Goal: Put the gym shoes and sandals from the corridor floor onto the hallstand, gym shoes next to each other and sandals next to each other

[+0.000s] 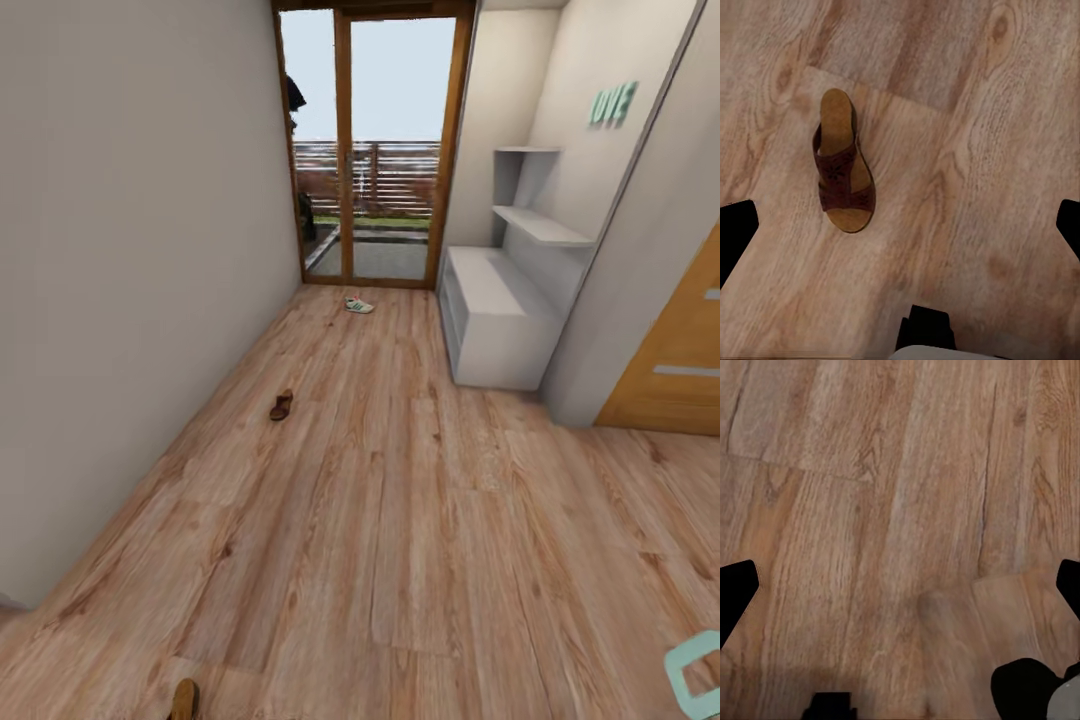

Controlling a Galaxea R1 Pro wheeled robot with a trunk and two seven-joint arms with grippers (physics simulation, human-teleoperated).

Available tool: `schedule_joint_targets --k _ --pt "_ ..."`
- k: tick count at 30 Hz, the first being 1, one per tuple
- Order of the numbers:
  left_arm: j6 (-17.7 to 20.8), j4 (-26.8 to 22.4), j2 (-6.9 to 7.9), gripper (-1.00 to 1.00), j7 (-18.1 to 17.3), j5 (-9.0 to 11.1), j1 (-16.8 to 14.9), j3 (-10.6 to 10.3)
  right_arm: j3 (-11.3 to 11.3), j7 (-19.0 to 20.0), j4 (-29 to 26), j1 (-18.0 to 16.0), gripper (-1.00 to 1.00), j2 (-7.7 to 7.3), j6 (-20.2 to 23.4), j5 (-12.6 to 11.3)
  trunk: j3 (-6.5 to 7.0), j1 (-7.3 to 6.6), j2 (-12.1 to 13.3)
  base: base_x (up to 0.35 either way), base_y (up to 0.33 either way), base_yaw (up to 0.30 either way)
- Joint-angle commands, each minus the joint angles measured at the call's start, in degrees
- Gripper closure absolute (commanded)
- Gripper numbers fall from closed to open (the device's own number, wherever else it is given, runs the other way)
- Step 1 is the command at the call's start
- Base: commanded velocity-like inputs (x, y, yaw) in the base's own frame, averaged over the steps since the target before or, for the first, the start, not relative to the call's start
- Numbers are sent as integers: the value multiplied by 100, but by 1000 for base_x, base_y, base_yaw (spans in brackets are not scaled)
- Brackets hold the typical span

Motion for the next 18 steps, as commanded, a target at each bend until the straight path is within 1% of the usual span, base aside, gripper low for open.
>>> schedule_joint_targets --k 1,5,7,10,16,18 --pt "-16 6 -3 -100 -8 11 -4 14 3 -1 2 -1 -100 -1 -17 2 -4 0 -2 0 0 269" --pt "-16 6 -5 -100 -8 11 -4 11 6 -1 2 -1 -100 -1 -18 2 -4 0 -2 0 0 267" --pt "-16 6 -7 -100 -8 11 -4 13 3 -2 2 -1 -100 -1 -17 2 -4 0 -2 0 0 143" --pt "-17 1 -10 -100 -8 11 -4 7 5 -3 2 -1 -100 -1 -17 2 -4 0 -2 0 0 83" --pt "-23 -51 -35 -100 -8 5 -8 3 0 -8 -36 -1 -100 8 -21 -13 -4 0 -2 0 0 28" --pt "-19 -190 -69 -100 -3 9 -67 11 5 -13 -341 -3 -100 97 -19 -19 -4 0 -2 0 0 6"
